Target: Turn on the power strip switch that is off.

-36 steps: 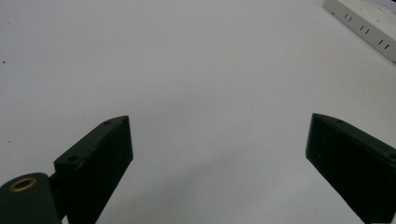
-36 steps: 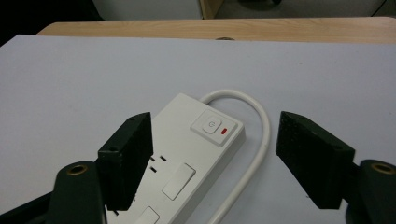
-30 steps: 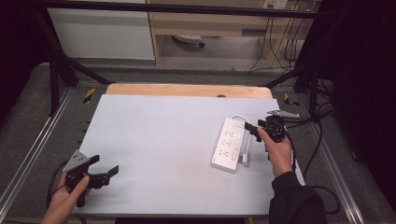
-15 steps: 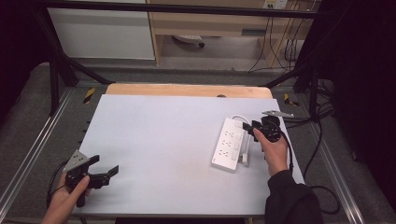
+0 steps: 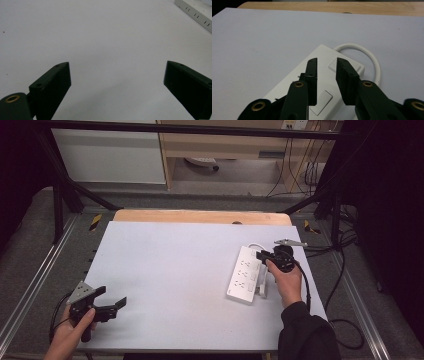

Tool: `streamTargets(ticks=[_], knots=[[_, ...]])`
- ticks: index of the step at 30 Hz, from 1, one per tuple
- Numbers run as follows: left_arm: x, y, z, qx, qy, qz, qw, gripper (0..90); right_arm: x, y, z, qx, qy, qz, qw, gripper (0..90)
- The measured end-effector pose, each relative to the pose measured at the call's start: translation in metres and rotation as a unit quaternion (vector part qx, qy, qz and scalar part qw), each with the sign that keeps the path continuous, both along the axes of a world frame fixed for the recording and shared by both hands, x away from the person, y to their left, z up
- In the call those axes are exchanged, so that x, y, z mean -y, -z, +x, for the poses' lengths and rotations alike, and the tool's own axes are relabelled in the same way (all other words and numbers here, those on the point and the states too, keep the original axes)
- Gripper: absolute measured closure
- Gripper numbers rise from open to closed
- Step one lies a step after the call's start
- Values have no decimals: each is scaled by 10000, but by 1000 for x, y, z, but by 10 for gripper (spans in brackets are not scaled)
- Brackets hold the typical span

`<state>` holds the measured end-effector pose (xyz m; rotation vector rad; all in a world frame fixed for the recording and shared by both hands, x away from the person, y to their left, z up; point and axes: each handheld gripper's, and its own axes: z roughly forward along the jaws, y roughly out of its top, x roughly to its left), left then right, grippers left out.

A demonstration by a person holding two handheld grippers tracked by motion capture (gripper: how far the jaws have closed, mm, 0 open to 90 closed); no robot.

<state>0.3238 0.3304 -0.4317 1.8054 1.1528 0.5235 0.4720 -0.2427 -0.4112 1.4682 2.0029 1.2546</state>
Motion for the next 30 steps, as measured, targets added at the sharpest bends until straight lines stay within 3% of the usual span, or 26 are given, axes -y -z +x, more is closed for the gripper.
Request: streamTargets(ticks=[10,18,30], knots=[[-1,0,0,-14,-17,1,10000,74,-4,10,-1,-123,81,-66,9999,810],[0,0,0,-9,-21,1,10000,74,-2,19,-5,-122,84,72,9999,890],[-1,0,0,-12,-15,7,10000,74,-8,24,-5,-82,23,102,9999,900]])
